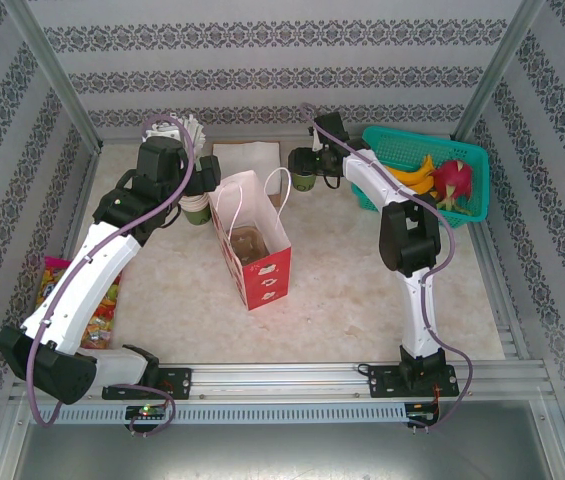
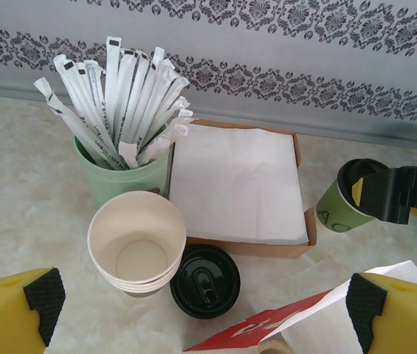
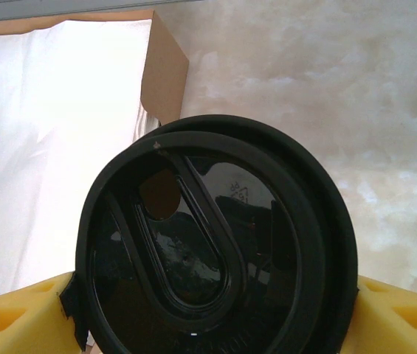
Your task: Pack the takeout coffee
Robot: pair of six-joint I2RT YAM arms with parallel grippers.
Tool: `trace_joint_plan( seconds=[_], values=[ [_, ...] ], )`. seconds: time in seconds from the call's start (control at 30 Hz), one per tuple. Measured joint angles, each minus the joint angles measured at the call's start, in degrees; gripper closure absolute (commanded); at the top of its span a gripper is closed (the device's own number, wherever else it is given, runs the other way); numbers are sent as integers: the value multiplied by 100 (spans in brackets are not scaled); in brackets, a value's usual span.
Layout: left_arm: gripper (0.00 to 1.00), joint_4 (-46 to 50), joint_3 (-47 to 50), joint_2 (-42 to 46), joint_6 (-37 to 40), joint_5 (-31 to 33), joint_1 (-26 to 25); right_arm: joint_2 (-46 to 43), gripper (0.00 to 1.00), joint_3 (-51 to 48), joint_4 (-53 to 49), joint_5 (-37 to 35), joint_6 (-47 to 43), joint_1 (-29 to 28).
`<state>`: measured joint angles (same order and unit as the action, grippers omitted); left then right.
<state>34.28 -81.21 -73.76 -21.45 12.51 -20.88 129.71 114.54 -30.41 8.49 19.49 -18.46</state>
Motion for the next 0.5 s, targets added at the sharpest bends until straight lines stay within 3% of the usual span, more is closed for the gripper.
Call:
trace_joint_plan(
  seconds=[0.2,0.5],
  values=[
    [0,-2,55,63,0,-44,0,-313,21,-481,105,4,-35,-7],
    [0,-15,282,236,-2,-308,0,-1596,22,-2238,214,-9,-31,-125]
  ],
)
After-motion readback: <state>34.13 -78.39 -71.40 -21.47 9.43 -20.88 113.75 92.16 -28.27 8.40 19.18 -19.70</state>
